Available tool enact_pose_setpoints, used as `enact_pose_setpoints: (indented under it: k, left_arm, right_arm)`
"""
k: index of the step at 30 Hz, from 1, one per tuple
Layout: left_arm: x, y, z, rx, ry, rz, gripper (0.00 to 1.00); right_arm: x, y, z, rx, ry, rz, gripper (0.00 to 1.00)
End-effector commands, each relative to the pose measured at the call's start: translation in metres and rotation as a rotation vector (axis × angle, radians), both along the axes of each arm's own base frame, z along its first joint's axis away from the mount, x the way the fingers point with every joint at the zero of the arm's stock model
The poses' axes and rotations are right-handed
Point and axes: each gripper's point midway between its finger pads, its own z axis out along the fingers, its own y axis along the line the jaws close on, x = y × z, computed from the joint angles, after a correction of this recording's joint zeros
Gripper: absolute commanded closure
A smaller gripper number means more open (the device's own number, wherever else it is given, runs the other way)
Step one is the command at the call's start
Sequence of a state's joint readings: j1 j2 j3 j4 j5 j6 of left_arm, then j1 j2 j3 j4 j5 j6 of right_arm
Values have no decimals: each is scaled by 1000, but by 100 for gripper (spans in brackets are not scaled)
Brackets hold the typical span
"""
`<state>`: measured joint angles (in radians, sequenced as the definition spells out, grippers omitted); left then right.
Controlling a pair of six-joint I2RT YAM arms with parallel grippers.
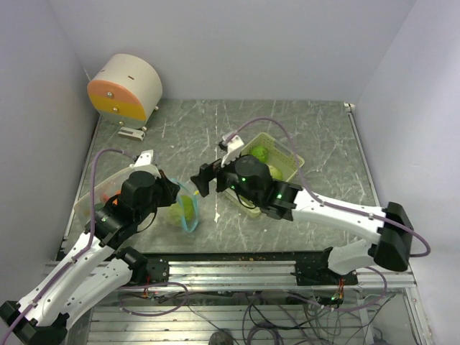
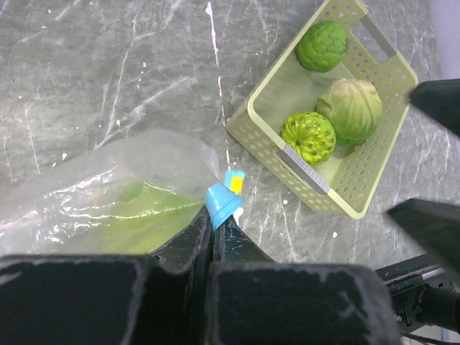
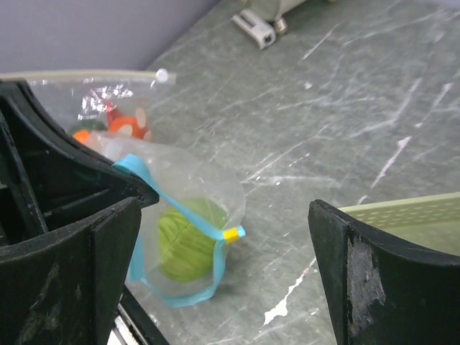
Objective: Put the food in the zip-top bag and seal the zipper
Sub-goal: Place the fake vegetable in the zipper food storage bag, then pick up the fake vegetable from the bin.
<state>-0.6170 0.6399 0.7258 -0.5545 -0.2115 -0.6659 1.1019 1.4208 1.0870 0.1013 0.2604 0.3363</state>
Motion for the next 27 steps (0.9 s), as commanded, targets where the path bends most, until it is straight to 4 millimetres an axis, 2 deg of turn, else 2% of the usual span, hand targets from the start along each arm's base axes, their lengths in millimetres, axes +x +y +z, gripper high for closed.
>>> enact_pose_setpoints:
  k: [1, 5, 9, 11, 15, 20, 27]
  left_arm:
    - [5, 3, 8, -6, -36, 23, 93]
    - [4, 5, 9, -1, -43, 24, 93]
    - [4, 4, 5, 7, -37, 16, 93]
    - [4, 2, -1, 8, -26, 6, 93]
    - [4, -5, -16, 0, 0, -15, 93]
    - [3, -9, -25, -13, 19, -29, 93]
    - [1, -4, -24, 2, 20, -18, 93]
  right_arm:
    - [13, -45, 0, -72, 25, -193, 0]
    - [25, -81, -28, -204, 119, -314, 0]
    - [27, -109, -77, -323, 250, -373, 0]
    - [25, -116, -101, -357, 303, -378, 0]
    - [28, -127, -135, -422, 357, -413, 0]
    - [43, -132, -156, -462, 388, -438, 1]
    - [54, -142, -195, -500, 458, -458, 1]
